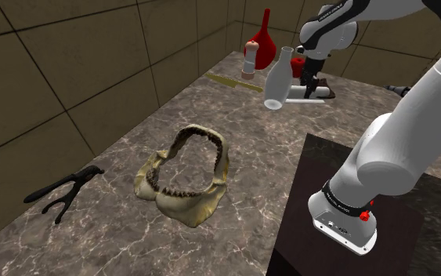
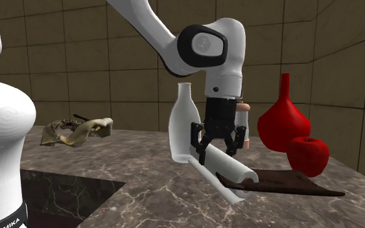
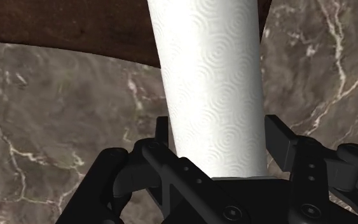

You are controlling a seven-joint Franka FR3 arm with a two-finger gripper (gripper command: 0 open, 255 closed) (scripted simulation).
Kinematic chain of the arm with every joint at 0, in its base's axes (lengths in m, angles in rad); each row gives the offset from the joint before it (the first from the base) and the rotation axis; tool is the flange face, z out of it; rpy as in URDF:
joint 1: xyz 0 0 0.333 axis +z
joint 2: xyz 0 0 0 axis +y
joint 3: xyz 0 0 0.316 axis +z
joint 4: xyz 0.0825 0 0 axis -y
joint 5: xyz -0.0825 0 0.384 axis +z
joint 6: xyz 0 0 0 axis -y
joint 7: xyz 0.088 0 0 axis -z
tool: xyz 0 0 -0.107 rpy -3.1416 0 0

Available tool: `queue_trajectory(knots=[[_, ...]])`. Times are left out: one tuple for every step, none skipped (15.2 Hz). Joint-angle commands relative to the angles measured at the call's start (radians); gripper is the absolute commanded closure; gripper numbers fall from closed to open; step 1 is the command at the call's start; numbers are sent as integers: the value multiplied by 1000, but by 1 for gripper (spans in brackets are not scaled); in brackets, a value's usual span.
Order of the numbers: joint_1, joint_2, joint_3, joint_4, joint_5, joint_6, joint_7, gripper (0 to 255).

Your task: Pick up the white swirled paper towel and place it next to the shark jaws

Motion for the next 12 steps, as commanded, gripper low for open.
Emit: queue_trajectory(knots=[[-1, -21, 4, 14, -18, -28, 13, 255], [-2, -32, 6, 20, -27, -43, 20, 255], [-3, -43, 9, 27, -35, -57, 26, 255], [-4, -54, 12, 34, -43, -71, 33, 255], [-5, -64, 15, 41, -50, -86, 39, 255], [-6, -74, 19, 48, -57, -100, 44, 255], [-7, -83, 22, 55, -63, -114, 49, 255], [-7, -92, 25, 63, -69, -129, 54, 255], [-8, -101, 29, 71, -75, -143, 58, 255], [-9, -109, 32, 79, -79, -157, 63, 255], [-10, -117, 36, 87, -84, -172, 67, 255], [-11, -124, 39, 96, -88, -186, 70, 255]])
